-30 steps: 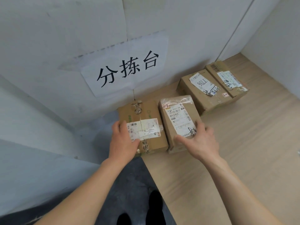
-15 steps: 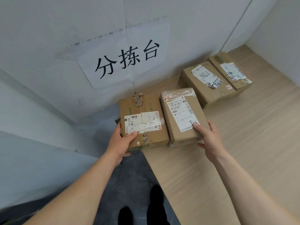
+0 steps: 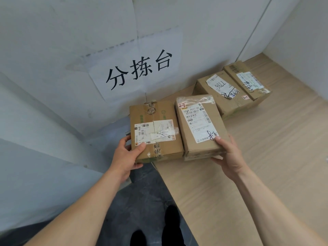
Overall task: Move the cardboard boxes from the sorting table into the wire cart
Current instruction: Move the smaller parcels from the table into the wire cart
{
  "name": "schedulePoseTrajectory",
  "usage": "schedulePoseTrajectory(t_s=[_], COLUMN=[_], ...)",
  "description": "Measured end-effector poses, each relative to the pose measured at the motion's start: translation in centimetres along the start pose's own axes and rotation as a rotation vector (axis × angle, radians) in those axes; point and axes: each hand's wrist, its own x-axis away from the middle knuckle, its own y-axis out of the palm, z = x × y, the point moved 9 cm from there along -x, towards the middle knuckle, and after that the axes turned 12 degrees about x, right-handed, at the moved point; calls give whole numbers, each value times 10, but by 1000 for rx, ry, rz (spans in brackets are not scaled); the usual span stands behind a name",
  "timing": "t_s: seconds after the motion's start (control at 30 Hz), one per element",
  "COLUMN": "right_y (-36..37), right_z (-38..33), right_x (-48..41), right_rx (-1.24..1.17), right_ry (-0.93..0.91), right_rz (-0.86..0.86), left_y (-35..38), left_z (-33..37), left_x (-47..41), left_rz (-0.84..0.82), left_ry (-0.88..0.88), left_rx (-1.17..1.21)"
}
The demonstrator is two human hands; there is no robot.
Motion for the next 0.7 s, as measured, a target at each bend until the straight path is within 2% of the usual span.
schedulePoseTrajectory(t_s=[0.33,0.7], right_y=[-16,-29], right_z=[-48,-114], right_x=[70,190], right_rx=[21,-125], right_ry=[-256,-515], right_rz=[215,357], left_y=[4,10], left_z=[54,127], left_x=[42,132], left_rz=[-127,-231], left_ry=[159,407], left_rx=[46,34])
